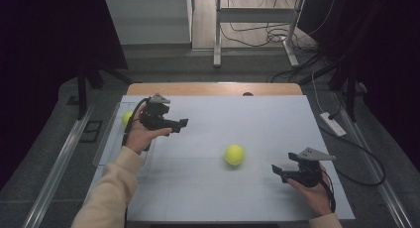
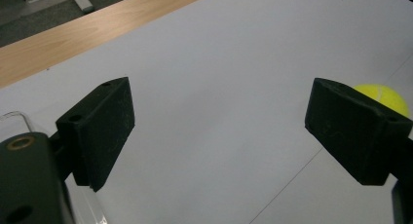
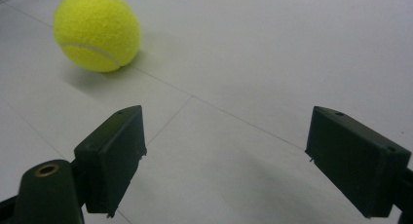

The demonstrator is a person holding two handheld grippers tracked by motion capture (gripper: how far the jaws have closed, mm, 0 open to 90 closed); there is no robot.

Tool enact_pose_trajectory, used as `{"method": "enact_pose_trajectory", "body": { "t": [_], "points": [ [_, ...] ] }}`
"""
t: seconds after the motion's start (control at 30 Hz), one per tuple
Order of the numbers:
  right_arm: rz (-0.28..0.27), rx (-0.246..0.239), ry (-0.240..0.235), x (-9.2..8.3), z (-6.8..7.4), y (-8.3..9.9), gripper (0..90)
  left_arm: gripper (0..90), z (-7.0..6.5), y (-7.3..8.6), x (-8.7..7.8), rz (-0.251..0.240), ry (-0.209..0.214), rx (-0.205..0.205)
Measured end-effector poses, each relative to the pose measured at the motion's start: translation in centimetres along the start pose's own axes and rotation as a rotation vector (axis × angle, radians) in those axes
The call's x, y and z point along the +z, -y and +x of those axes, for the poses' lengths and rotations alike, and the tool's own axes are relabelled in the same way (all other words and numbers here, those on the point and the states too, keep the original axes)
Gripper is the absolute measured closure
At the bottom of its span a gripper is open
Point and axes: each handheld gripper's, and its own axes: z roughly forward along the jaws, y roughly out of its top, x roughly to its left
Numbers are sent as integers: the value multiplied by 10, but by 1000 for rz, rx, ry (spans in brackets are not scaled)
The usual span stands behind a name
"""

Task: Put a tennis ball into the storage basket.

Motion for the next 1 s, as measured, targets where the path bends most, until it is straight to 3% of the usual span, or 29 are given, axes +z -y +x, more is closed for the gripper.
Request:
{"method": "enact_pose_trajectory", "body": {
  "t": [1.0],
  "points": [
    [-2,2,2,0,-1,0,144,116,-32,-9,17,9,81,73]
  ]
}}
